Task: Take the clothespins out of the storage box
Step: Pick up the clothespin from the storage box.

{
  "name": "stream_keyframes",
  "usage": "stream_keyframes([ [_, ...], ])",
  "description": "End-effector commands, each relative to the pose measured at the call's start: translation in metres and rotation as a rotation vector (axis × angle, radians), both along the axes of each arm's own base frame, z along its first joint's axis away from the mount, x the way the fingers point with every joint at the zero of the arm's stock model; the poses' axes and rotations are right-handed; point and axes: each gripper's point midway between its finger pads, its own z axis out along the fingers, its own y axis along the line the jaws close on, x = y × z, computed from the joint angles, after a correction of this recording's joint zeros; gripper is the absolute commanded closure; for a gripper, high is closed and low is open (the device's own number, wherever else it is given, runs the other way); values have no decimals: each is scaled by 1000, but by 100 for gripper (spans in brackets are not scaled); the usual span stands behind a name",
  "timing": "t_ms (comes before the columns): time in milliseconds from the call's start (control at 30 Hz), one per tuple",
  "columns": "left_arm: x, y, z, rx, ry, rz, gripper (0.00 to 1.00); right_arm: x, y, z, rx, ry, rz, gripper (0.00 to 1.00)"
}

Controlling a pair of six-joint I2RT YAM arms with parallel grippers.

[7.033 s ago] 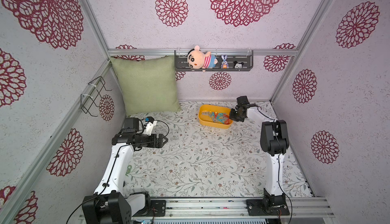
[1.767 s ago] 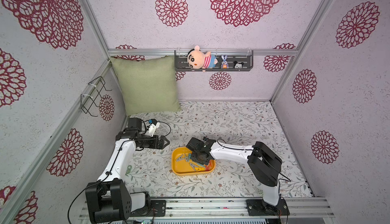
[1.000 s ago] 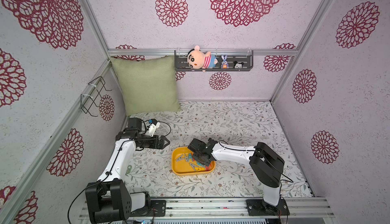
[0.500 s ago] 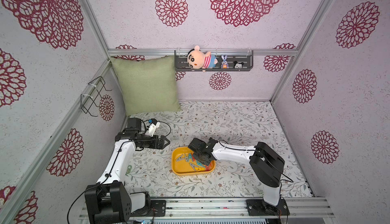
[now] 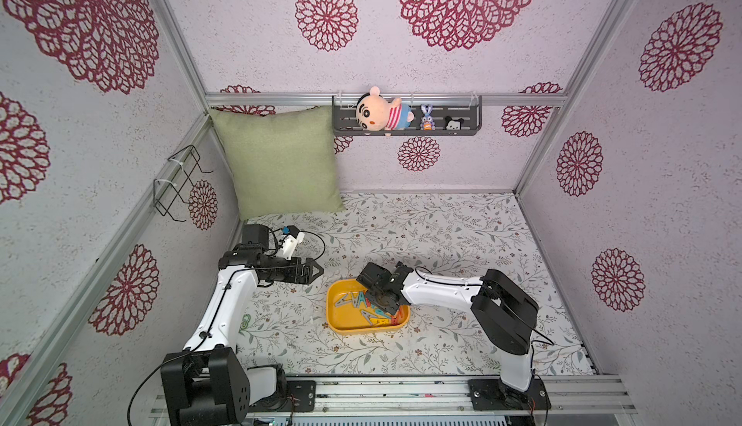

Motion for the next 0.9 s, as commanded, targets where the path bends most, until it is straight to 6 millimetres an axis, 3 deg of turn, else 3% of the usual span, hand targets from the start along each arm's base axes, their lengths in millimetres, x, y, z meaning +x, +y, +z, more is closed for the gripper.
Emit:
stream_keyframes([
  [0, -2, -1, 7, -8, -17, -10, 2, -6, -9, -12, -53, 27, -5, 81],
  [300, -2, -1, 8, -7, -22, -9, 3, -9, -7, -3, -53, 4, 11, 99],
  [467, -2, -1, 9, -10, -25, -10, 3, -4, 3, 13, -45, -29, 51, 100],
  [633, -3, -2, 9, -15, -24, -13, 3, 2, 13, 42, -60, -95, 102, 100],
  [867, -3, -3, 9, -18, -24, -15, 3, -2, 5, 65, -77, -119, 127, 100],
])
